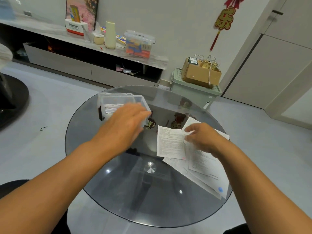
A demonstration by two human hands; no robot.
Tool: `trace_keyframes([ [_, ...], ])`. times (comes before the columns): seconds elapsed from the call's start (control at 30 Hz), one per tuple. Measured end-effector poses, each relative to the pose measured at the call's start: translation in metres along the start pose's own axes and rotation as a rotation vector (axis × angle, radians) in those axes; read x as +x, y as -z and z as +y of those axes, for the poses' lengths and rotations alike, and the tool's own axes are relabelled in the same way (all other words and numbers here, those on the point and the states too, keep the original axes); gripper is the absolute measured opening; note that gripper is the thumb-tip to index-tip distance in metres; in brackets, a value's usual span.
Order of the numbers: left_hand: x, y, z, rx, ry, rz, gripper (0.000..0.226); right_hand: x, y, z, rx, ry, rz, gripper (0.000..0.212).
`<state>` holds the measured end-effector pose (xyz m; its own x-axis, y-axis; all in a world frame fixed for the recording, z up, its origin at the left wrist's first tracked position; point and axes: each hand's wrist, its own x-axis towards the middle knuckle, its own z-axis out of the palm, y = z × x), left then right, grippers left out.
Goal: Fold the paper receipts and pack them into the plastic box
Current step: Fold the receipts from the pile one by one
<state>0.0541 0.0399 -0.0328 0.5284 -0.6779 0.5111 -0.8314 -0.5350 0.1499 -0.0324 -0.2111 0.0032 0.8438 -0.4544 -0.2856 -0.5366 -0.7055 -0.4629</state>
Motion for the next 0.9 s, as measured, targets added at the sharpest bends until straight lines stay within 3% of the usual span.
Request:
trace_keyframes([
  [0.1,0.000,-0.011,0.035,-0.252,0.015,-0.274,0.065,0.000,-0.011,0.019,0.105,-0.032,0.011,0.041],
  [0.2,0.004,-0.032,0.047,-0.238,0.079,-0.491,0.082,-0.003,-0.015,0.024,0.361,-0.038,0.000,0.044],
  [0.27,0.007,-0.040,0.045,-0.220,0.103,-0.542,0.079,-0.006,-0.018,0.022,0.513,-0.041,-0.017,0.047],
  [0.37,0.010,-0.048,0.045,-0.183,0.063,-0.538,0.062,-0.013,-0.022,0.023,0.767,-0.052,-0.034,0.046],
  [0.47,0.011,-0.051,0.047,-0.180,0.052,-0.506,0.073,-0.016,-0.027,0.024,0.905,-0.031,0.029,0.039],
  [0.57,0.010,-0.050,0.049,-0.279,0.133,-0.483,0.076,-0.017,-0.033,0.024,0.810,0.110,0.032,0.039],
  [0.67,0.011,-0.048,0.050,-0.523,0.305,-0.402,0.085,-0.019,-0.041,0.023,0.533,0.260,-0.026,0.043],
  [0.77,0.013,-0.049,0.048,-0.566,0.312,-0.341,0.099,-0.017,-0.047,0.022,0.333,0.323,-0.071,0.043],
  [0.9,0.014,-0.057,0.041,-0.572,0.369,-0.297,0.060,-0.009,-0.047,0.022,0.447,0.320,-0.053,0.037],
])
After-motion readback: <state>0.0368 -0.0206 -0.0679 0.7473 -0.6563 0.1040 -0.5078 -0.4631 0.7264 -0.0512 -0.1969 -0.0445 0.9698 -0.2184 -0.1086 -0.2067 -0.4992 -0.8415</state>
